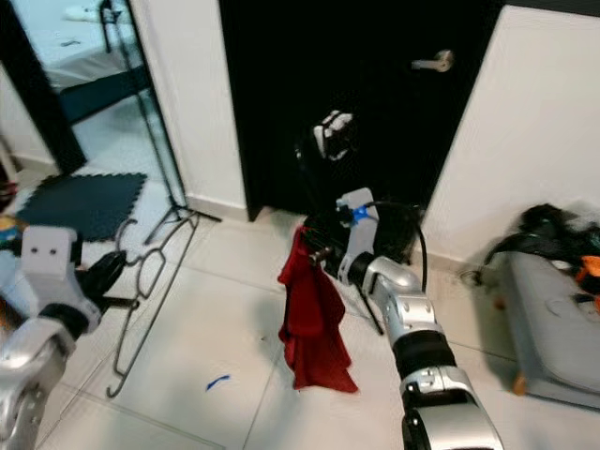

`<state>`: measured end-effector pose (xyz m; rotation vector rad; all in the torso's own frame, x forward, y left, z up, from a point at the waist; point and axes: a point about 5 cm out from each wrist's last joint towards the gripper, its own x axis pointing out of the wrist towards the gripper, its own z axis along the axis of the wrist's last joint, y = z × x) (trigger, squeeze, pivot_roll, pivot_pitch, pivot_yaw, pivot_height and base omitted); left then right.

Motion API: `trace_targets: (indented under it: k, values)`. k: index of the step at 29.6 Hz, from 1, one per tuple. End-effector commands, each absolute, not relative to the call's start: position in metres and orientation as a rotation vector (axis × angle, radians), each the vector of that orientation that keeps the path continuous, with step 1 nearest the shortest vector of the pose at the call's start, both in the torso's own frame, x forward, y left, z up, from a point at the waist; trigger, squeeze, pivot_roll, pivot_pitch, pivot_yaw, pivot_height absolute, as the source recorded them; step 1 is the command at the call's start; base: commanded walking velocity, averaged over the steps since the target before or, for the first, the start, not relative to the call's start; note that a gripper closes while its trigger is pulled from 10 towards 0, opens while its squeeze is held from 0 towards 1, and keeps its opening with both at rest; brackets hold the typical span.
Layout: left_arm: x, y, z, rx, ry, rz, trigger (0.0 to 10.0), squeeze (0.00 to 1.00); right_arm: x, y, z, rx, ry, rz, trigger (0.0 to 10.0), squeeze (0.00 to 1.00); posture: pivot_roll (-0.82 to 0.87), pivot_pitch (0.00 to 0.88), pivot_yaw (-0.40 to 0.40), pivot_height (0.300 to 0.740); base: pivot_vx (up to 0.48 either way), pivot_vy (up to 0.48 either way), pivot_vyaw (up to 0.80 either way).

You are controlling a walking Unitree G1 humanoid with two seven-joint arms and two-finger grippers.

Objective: Hang hanger

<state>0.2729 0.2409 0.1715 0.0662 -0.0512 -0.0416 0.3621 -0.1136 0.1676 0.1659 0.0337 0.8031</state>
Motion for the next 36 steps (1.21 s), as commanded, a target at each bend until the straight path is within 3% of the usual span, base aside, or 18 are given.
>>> trace_targets:
  k: [1, 10, 31, 36]
  values:
    - [0.272, 0.241, 0.165, 0.059, -0.001, -0.018, 10.0, 0.0, 0.364, -0.107, 0.185, 0.164, -0.023, 0.833, 10.0, 0.0, 0.03, 0.0, -0.075, 0.74, 0.0, 0.0, 0.74]
    - [0.264, 0.236, 0.152, 0.01, 0.096, 0.037, 10.0, 0.0, 0.365, -0.101, 0.197, 0.142, -0.064, 0.809, 10.0, 0.0, 0.04, 0.0, -0.075, 0.74, 0.097, 0.0, 0.7]
    - [0.268, 0.229, 0.171, 0.048, 0.057, 0.053, 10.0, 0.0, 0.361, -0.091, 0.189, 0.044, -0.013, 0.774, 10.0, 0.0, 0.04, 0.0, -0.066, 0.74, 0.449, 0.0, 0.0]
    - [0.27, 0.247, 0.197, 0.092, -0.036, 0.186, 10.0, 0.0, 0.36, -0.091, 0.19, 0.043, -0.015, 0.767, 10.0, 0.0, 0.04, 0.0, -0.071, 0.74, 0.469, 0.0, 0.0]
